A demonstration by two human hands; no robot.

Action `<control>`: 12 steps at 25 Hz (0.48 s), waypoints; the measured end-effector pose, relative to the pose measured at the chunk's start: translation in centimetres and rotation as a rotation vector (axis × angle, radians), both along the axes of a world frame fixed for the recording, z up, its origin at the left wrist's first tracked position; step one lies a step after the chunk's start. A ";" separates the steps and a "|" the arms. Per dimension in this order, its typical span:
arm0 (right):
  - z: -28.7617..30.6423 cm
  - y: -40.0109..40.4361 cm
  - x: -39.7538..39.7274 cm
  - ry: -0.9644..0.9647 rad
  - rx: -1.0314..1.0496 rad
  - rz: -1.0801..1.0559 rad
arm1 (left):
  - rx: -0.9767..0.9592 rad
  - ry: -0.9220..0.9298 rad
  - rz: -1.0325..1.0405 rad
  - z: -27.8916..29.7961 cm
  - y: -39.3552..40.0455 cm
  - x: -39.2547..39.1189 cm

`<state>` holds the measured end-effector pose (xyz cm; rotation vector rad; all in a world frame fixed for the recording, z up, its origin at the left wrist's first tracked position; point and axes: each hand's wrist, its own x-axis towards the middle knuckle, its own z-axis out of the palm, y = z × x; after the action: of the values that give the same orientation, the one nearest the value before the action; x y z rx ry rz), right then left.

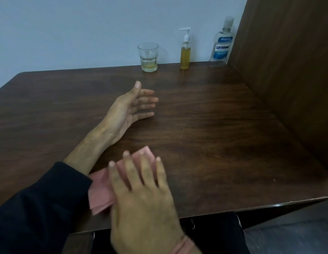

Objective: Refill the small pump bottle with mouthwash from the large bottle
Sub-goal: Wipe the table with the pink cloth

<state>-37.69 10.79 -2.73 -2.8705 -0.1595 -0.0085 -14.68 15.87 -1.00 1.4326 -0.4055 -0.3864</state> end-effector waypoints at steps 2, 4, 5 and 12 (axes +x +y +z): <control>-0.3 -1.5 -1.9 -0.107 -0.010 -0.026 | -0.002 -0.002 -0.010 -0.1 0.0 0.1; 0.2 -6.5 -3.1 -0.051 -0.011 -0.166 | 0.009 -0.022 -0.014 -0.2 0.0 0.1; 0.5 -9.6 -3.5 -0.026 -0.078 -0.271 | 0.013 -0.027 -0.018 -0.2 0.0 0.1; 1.1 -6.3 0.2 -0.016 -0.038 -0.356 | 0.016 -0.018 -0.013 0.3 -0.3 -0.3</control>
<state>-37.44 4.48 -1.61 -2.8954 0.3532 -0.0975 -15.00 15.54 -0.74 1.4504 -0.4268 -0.3884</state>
